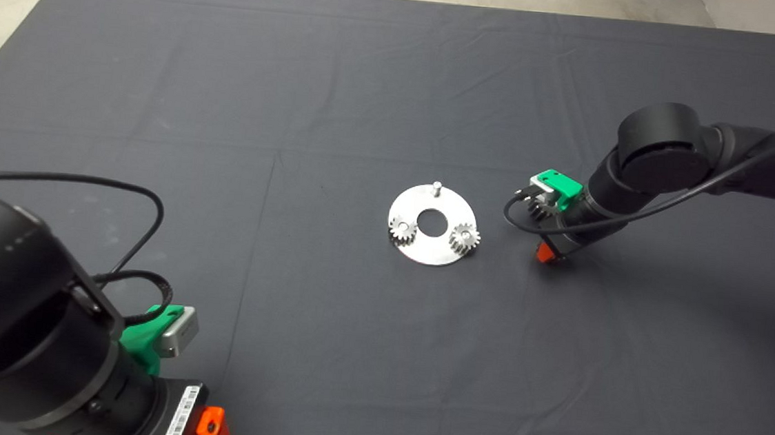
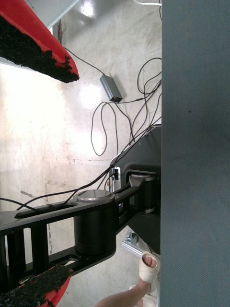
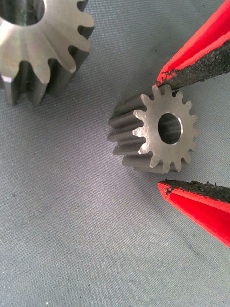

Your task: Remove an incorrectly installed larger gear and replace it with the correct smaller gear

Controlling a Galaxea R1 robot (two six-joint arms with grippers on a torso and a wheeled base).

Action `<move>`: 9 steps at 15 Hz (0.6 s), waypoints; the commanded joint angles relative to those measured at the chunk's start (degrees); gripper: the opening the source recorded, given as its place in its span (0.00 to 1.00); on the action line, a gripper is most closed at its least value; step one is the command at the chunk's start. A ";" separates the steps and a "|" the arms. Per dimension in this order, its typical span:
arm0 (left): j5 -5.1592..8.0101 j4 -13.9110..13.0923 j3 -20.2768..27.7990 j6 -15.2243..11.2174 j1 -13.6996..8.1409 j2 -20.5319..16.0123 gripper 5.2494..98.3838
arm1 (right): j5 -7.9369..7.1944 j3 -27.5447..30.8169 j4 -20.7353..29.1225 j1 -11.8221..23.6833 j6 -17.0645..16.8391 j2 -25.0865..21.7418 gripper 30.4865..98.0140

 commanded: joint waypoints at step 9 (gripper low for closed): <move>0.09 -1.14 0.77 -0.45 -0.40 -0.06 1.00 | -4.65 0.62 -3.78 0.93 0.58 -0.23 0.29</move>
